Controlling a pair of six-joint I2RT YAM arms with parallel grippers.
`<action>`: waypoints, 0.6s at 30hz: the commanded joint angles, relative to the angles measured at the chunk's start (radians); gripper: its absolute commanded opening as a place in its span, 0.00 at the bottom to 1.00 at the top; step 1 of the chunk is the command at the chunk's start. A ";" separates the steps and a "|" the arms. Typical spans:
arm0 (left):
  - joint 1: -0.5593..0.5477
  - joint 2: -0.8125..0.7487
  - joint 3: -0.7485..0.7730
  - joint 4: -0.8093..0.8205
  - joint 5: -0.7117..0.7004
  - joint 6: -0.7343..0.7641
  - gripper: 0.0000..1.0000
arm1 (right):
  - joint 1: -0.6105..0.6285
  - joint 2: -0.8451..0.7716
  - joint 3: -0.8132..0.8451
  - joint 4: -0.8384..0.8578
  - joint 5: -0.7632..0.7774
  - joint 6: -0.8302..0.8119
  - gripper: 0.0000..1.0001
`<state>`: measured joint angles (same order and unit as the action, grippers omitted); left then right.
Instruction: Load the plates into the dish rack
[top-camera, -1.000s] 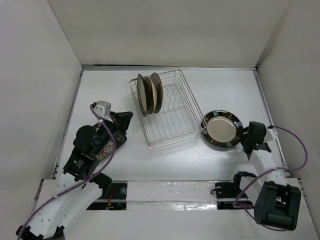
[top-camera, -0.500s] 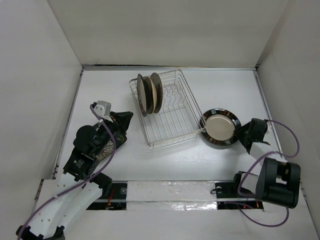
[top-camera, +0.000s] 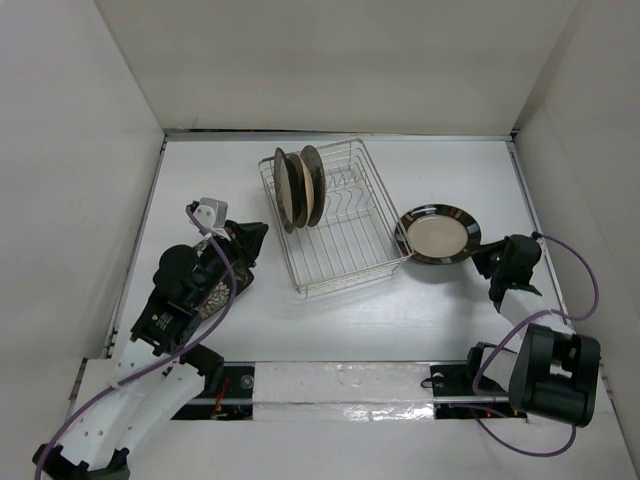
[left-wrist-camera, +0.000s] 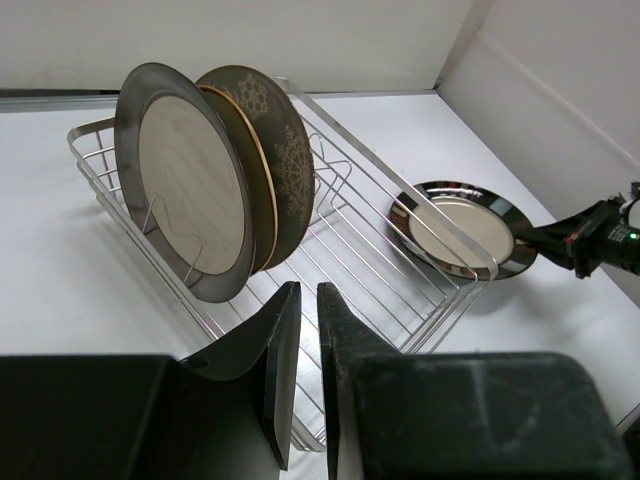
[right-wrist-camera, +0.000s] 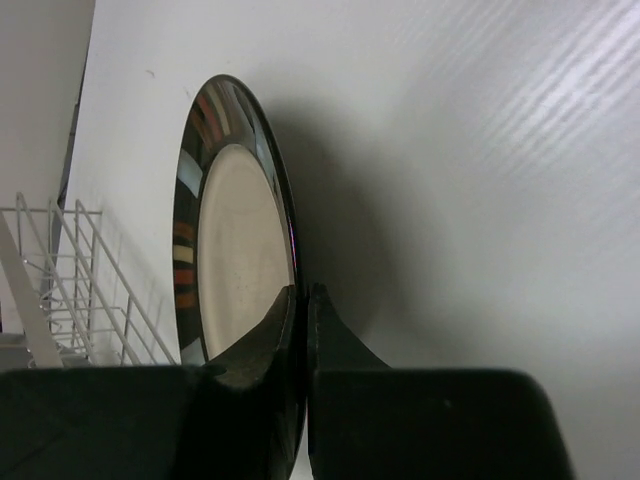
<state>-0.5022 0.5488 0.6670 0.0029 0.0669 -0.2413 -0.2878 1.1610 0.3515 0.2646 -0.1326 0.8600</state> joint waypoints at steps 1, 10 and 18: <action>0.002 0.013 0.003 0.035 -0.007 0.007 0.10 | -0.017 -0.098 -0.019 -0.073 0.158 0.005 0.00; 0.002 0.037 0.002 0.042 -0.010 0.008 0.11 | -0.008 -0.352 0.024 -0.011 0.223 0.033 0.00; 0.002 0.046 0.003 0.037 -0.007 0.011 0.11 | 0.005 -0.422 0.258 -0.002 0.239 -0.001 0.00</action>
<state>-0.5022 0.5926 0.6670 0.0025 0.0631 -0.2405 -0.2955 0.7765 0.4225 0.0254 0.1135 0.8246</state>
